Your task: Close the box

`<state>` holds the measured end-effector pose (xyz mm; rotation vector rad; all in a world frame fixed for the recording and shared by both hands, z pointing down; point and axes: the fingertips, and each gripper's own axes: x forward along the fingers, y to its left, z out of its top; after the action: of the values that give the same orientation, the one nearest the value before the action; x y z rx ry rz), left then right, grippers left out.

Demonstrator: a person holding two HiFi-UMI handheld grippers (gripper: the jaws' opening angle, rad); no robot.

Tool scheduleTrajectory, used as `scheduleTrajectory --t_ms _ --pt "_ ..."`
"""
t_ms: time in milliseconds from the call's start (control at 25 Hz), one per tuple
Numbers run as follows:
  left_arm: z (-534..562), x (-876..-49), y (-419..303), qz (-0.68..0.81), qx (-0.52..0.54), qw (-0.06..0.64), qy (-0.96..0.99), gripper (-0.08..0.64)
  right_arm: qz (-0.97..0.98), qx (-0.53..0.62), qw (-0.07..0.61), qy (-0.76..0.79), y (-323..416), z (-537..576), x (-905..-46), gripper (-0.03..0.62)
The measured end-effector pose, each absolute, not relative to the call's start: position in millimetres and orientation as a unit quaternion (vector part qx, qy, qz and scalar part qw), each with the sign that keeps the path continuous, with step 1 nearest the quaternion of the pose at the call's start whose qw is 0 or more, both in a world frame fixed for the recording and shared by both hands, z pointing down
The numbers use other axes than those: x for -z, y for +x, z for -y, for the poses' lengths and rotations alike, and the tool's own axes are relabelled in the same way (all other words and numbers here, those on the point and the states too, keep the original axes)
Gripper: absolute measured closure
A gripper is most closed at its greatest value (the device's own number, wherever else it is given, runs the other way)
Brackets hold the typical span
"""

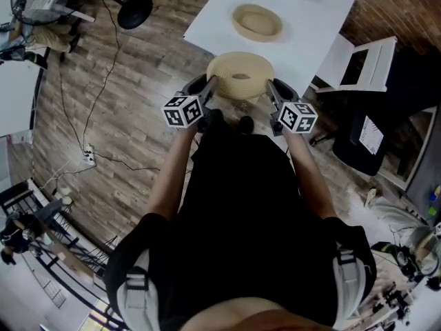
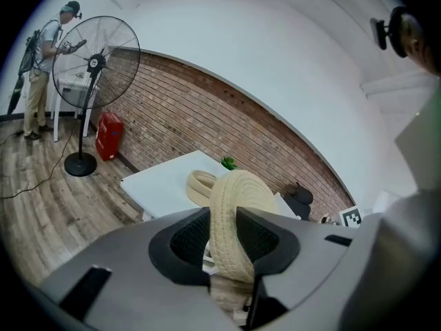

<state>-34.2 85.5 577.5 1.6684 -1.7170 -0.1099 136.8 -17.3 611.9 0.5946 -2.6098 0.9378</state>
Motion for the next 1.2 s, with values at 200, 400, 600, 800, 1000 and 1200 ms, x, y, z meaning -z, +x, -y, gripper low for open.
scheduleTrajectory --t_ms 200,400,600,800,1000,1200 --pt "-69.0 -577.9 -45.5 0.663 0.048 0.362 0.653 0.431 0.908 -0.326 0.155 0.213 130.9 26.2 -609.6 0.506" --pt "-45.0 -578.0 -58.3 0.653 0.05 0.358 0.666 0.431 0.904 -0.329 0.152 0.227 126.7 36.6 -610.8 0.505" --pt "-24.5 -576.5 -75.3 0.647 0.05 0.353 0.674 0.431 0.899 -0.334 0.146 0.241 114.2 47.4 -613.8 0.505" --pt "-12.2 -585.5 -98.8 0.642 0.05 0.36 0.675 0.431 0.895 -0.338 0.155 0.246 94.7 50.2 -624.4 0.503" --pt "8.5 -593.1 -125.5 0.636 0.048 0.367 0.677 0.431 0.893 -0.341 0.156 0.249 70.6 65.4 -629.9 0.503" --pt "37.4 -596.6 -133.2 0.622 0.044 0.373 0.687 0.431 0.885 -0.347 0.151 0.271 63.5 90.7 -629.8 0.503"
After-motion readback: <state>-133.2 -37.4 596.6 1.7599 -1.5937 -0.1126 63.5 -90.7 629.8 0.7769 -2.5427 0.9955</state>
